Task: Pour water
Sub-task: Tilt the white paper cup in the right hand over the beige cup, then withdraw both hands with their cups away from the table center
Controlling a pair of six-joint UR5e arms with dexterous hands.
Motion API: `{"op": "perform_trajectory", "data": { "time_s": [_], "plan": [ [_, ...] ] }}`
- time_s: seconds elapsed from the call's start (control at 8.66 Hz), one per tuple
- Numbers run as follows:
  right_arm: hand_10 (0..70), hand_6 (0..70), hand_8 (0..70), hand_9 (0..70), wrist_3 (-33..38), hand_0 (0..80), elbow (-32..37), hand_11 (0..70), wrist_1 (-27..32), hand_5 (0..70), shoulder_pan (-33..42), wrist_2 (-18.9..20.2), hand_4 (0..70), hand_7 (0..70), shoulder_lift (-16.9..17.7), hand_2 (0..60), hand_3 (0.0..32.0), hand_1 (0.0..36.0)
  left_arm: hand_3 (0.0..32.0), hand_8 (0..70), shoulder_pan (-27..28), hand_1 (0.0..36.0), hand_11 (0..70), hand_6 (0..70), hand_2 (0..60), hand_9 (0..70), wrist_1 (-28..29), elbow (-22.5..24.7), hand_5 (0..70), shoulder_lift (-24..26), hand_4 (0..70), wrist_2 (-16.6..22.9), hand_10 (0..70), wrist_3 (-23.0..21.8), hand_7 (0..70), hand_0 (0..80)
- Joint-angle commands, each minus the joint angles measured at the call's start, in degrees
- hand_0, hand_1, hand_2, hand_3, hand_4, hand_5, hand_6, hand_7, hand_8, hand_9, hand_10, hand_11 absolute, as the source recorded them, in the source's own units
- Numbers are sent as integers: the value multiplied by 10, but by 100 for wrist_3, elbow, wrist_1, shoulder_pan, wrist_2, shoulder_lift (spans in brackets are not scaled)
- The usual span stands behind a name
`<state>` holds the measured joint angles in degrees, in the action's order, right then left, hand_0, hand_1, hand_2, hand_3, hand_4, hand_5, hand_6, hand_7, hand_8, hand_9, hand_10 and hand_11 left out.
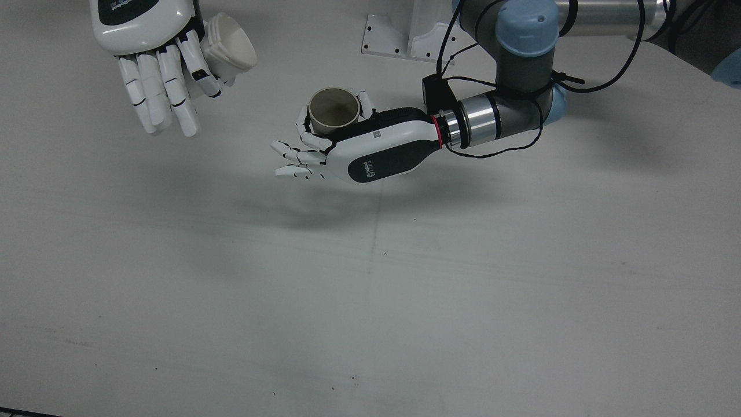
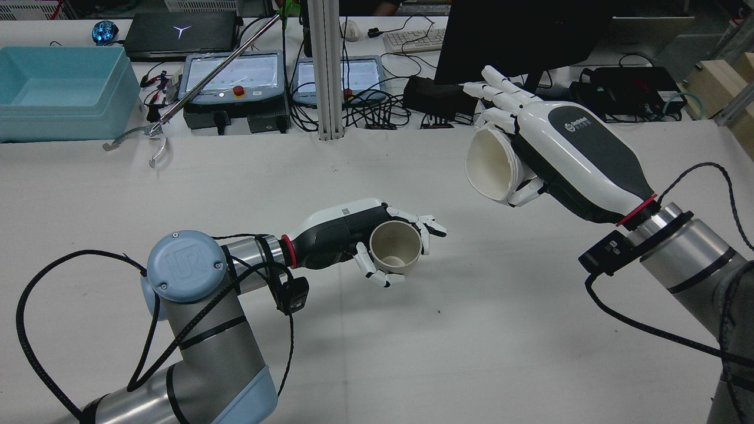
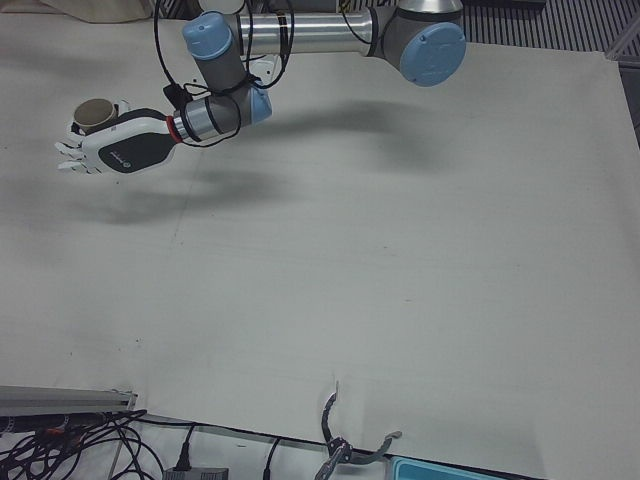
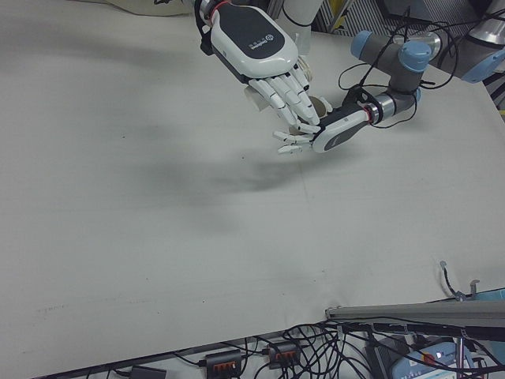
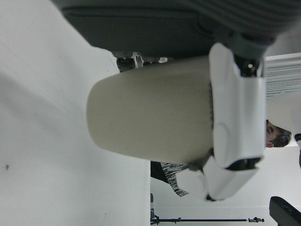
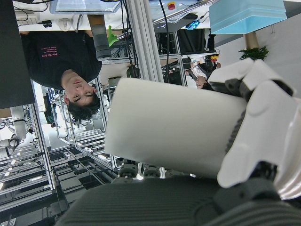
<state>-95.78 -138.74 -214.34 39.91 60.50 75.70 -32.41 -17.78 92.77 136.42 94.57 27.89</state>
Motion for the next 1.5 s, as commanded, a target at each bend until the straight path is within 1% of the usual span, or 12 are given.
{"op": "perform_trajectory", "data": {
  "time_s": [0.0,0.23,0.35,0.46,0.58,0.69,0.81,0.92,1.04,1.15,1.27,1.39],
  "plan": [
    [70,93,23,50,529,438,75,117,15,700,489,-47,193,120,41,600,0,315,0,88,-107,269,134,240,528,66,2,-22,700,-63,700,0,83,-29,175,580],
    [67,76,22,51,2334,417,591,109,24,700,1252,-56,191,99,208,600,0,261,0,85,-544,263,134,232,523,65,544,12,700,-1016,700,0,83,-247,167,574],
    [66,76,22,51,3536,420,1020,108,85,700,1360,-65,200,101,339,600,0,270,0,86,-851,260,135,231,520,67,799,-5,700,-1413,700,0,84,-388,166,570],
    [64,71,20,49,4332,426,1373,106,94,700,1361,-222,203,98,340,600,0,266,0,88,-1194,264,137,236,527,70,1063,-5,700,-1886,700,0,86,-538,170,573],
    [63,67,20,49,4679,453,1454,104,94,700,1353,-406,205,91,340,600,0,244,0,90,-1519,262,138,240,530,72,1257,-14,700,-2231,700,9,87,-661,173,572],
    [65,65,24,54,4961,457,1464,108,103,700,1387,-530,204,91,340,600,0,255,0,92,-1835,262,138,243,536,71,1555,-101,700,-2599,700,18,87,-688,174,569],
    [67,64,28,59,5294,451,1534,111,94,700,1405,-670,204,91,392,600,0,263,0,92,-2239,262,138,241,539,71,2115,-406,700,-3186,700,9,87,-863,173,569],
    [69,64,27,59,5698,445,1691,112,103,700,1527,-663,203,89,497,600,0,255,0,88,-2695,254,138,232,526,68,2738,-844,700,-3618,700,-43,87,-960,168,561],
    [68,63,26,58,6224,445,1814,111,129,700,1624,-671,204,89,716,600,0,255,0,80,-3170,250,135,219,499,65,3118,-1171,700,-3901,700,-53,85,-961,164,563],
    [67,60,26,57,6716,438,2059,111,173,700,1625,-671,205,85,962,600,0,268,0,67,-3418,258,130,194,497,58,3288,-1348,700,-3991,686,-53,81,-961,159,566],
    [68,54,29,62,7026,447,2392,111,278,700,1616,-671,195,78,999,600,0,236,0,69,-3490,262,129,194,510,57,3350,-1385,700,-4201,680,-79,80,-926,159,567],
    [74,49,38,75,7220,447,2570,118,418,700,1582,-671,182,67,965,558,0,210,0,69,-3526,263,128,194,516,55,3734,-1689,700,-4490,672,-349,79,-926,157,566]
  ]
}}
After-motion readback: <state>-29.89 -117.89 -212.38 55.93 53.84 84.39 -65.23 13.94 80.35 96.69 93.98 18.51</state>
